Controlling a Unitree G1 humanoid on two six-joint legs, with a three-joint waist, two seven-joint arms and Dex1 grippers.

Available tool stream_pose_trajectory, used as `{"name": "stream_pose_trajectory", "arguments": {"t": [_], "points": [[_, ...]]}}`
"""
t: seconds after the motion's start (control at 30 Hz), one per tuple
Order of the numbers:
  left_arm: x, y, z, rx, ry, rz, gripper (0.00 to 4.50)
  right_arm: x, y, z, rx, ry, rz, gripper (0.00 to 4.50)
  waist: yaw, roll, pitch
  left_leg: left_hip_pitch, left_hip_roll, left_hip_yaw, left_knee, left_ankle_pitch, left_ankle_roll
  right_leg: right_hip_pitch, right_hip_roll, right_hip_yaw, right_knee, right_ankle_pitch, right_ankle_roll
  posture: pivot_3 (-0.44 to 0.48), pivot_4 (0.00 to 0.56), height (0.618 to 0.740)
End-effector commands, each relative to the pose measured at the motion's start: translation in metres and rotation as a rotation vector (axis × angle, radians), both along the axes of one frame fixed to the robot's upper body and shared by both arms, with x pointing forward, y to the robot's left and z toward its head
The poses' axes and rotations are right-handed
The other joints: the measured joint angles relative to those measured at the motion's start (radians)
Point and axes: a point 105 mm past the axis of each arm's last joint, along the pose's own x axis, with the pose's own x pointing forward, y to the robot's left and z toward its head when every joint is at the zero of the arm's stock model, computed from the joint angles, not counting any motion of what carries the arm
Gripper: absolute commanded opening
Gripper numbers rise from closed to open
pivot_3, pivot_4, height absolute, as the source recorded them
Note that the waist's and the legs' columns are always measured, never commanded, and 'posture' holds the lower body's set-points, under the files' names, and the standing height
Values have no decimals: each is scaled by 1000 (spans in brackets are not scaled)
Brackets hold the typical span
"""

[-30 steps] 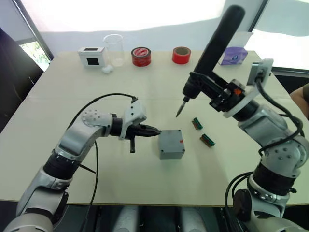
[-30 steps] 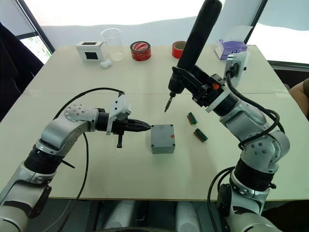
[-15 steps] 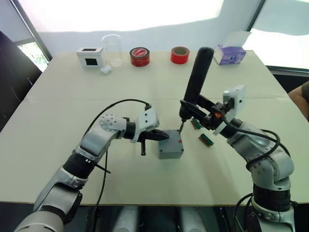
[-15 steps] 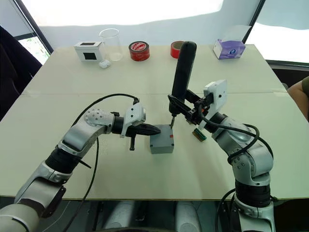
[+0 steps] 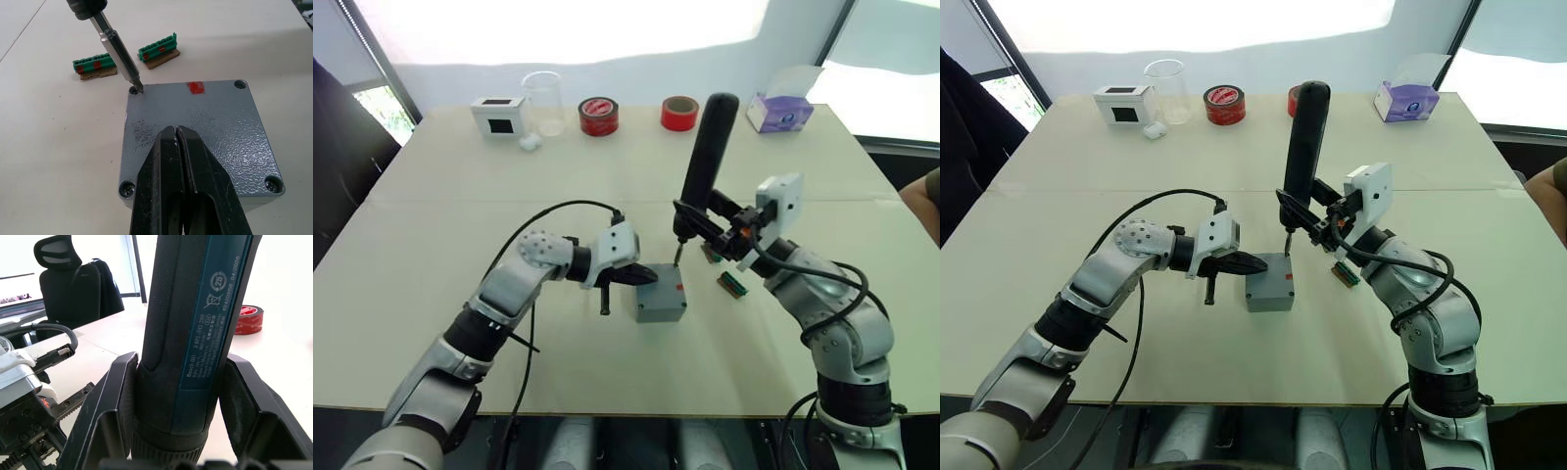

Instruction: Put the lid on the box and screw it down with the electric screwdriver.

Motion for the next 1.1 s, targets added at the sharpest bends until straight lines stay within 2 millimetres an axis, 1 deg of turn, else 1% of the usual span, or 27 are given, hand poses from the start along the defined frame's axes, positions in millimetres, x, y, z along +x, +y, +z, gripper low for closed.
{"name": "stream_pose_trajectory", "arguments": {"t": [0.03,0.43,0.6,0.7,1.0,1.03,1.1], "points": [[-4,3,-8,34,17,1,0,-1,0,-3,-53,-34,-5,1850,1,0,0,1,0,0,0,0,0,2,0,0,-1,0,0,0,150,740],[-4,2,-8,35,21,-3,0,2,-8,-11,-56,-27,-19,1850,4,-1,0,2,1,0,0,0,0,3,0,-1,-2,0,0,0,150,740],[-5,2,-10,36,24,-5,0,1,-8,-9,12,-10,-8,1850,5,-1,-1,2,1,0,0,0,0,3,0,-1,-2,0,0,0,150,740],[-5,1,-10,35,23,-7,0,0,-9,-11,-24,-11,-8,1850,5,-1,-1,2,1,0,0,0,0,3,0,-1,-2,0,0,0,150,740],[-4,2,-12,40,22,-3,0,-10,1,-35,-139,36,65,1850,5,-3,-3,3,2,0,0,0,0,5,1,-1,-2,0,0,0,150,740],[-4,2,-14,42,29,1,0,-9,2,-43,-152,68,60,1850,4,-3,-5,3,2,0,0,0,0,5,1,-1,-3,0,0,0,150,740],[-4,3,-16,43,38,6,0,-9,3,-54,-166,106,52,1850,4,-5,-7,5,2,0,0,0,1,7,1,-1,-3,0,0,0,150,740]]}}
